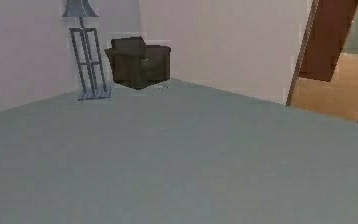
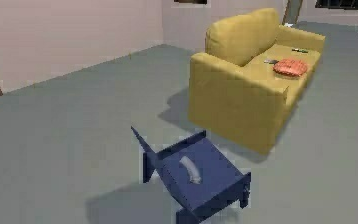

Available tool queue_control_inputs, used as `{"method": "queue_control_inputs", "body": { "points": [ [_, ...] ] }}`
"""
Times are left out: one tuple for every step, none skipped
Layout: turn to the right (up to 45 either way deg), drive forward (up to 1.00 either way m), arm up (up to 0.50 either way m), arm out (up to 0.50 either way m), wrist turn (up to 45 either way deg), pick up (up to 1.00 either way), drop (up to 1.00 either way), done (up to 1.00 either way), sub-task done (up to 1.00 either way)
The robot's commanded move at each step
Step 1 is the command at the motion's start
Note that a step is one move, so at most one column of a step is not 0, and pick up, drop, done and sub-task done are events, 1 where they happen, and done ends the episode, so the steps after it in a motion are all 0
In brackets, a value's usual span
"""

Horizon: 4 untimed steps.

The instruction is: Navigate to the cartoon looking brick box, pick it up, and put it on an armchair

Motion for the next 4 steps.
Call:
{"method": "queue_control_inputs", "body": {
  "points": [
    [36.0,0.0,0.0,0.0,0.0,0.0,0.0,0.0,0.0],
    [0.0,1.0,0.0,0.0,0.0,0.0,0.0,0.0,0.0],
    [0.0,1.0,0.0,0.0,0.0,0.0,0.0,0.0,0.0],
    [0.0,1.0,0.0,0.0,0.0,0.0,0.0,0.0,0.0]
  ]
}}
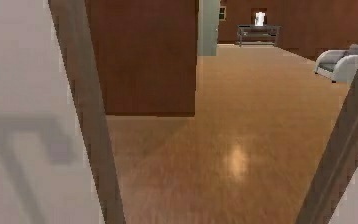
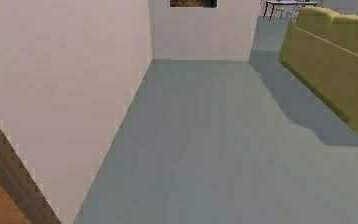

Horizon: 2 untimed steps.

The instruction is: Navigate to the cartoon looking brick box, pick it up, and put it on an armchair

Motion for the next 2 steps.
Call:
{"method": "queue_control_inputs", "body": {
  "points": [
    [3.0,0.0,0.0,0.0,0.0,0.0,0.0,0.0,0.0],
    [18.0,0.0,0.0,0.0,0.0,0.0,0.0,0.0,0.0]
  ]
}}
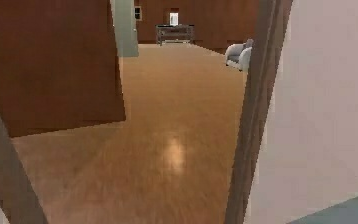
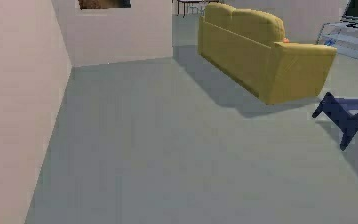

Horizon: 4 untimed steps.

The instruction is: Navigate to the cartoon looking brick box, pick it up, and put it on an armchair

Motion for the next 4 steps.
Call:
{"method": "queue_control_inputs", "body": {
  "points": [
    [0.0,0.45,0.0,0.0,0.0,0.0,0.0,0.0,0.0],
    [-15.0,0.0,0.0,0.0,0.0,0.0,0.0,0.0,0.0],
    [0.0,0.45,0.0,0.0,0.0,0.0,0.0,0.0,0.0],
    [-45.0,0.0,0.0,0.0,0.0,0.0,0.0,0.0,0.0]
  ]
}}
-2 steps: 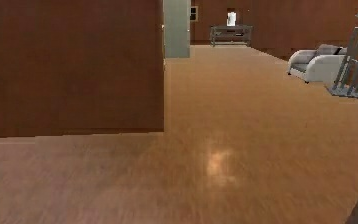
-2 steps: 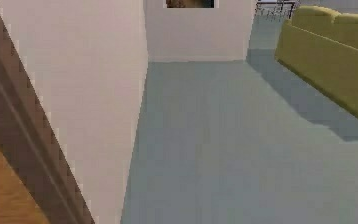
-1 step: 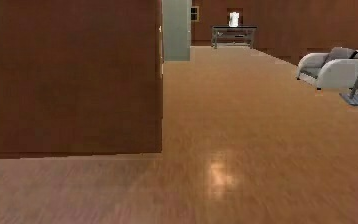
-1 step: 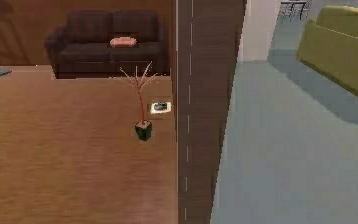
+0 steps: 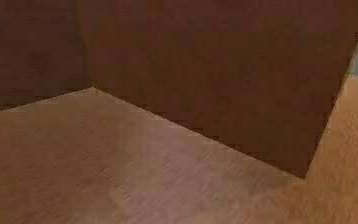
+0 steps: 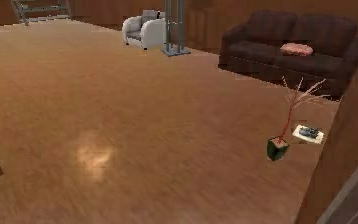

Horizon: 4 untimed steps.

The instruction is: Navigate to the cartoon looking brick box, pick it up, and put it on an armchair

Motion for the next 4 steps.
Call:
{"method": "queue_control_inputs", "body": {
  "points": [
    [-27.0,0.0,0.0,0.0,0.0,0.0,0.0,0.0,0.0],
    [0.0,0.1,0.0,0.0,0.0,0.0,0.0,0.0,0.0],
    [45.0,0.0,0.0,0.0,0.0,0.0,0.0,0.0,0.0],
    [45.0,0.0,0.0,0.0,0.0,0.0,0.0,0.0,0.0]
  ]
}}
